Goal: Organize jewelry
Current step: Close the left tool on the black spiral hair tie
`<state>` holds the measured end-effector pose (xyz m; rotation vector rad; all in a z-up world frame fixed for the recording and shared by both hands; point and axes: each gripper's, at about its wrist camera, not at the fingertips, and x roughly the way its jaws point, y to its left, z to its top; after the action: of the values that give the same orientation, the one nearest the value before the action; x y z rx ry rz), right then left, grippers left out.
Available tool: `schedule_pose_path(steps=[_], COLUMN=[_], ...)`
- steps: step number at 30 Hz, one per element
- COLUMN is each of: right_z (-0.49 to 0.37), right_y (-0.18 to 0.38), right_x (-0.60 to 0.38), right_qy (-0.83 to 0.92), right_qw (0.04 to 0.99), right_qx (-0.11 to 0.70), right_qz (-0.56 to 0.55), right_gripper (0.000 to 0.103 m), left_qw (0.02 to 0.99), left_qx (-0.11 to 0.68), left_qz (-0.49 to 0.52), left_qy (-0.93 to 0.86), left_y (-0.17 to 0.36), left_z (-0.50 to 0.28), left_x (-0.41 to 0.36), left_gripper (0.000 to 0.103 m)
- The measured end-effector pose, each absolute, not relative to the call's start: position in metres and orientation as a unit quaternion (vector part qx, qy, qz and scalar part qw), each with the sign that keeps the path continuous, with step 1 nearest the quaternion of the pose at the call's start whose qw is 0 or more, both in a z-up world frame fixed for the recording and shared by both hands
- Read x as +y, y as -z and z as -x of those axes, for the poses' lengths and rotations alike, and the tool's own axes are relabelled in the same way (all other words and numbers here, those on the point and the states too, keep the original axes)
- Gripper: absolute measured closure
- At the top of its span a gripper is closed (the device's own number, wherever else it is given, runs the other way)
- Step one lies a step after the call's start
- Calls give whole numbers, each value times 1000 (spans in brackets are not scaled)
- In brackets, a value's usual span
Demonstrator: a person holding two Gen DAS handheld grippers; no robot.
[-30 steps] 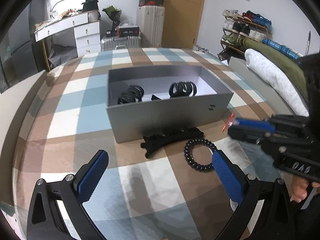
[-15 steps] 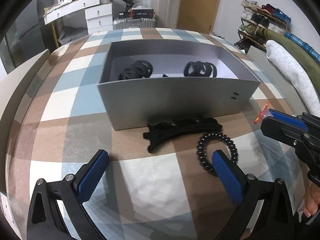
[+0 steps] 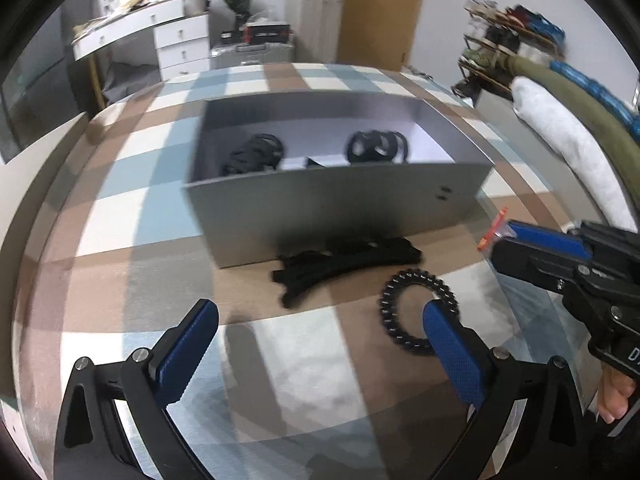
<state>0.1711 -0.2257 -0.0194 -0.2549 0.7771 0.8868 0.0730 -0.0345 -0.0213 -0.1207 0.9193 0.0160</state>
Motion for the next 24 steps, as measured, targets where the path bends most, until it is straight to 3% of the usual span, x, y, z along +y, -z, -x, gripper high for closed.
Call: schedule_pose_path(steps=[11,18,24], right_z=[-171,-171,-170], right_y=[17,17,19], right_x=[-228,-227,-224], right_qy=[-417,-418,-420], right_qw=[825,823,821], right_qx=[364,365,366], right_qz=[119,122,124], right_gripper=[87,87,87], left_qw=[884,884,888], left_qx=[464,463,457], left_qz=[42,46,31], left_qy=[-28,-37,-26], left_y=[24,22,22], left_z=[-67,-67,-69], left_x=[-22,-10,-21], left_gripper=[11,38,49])
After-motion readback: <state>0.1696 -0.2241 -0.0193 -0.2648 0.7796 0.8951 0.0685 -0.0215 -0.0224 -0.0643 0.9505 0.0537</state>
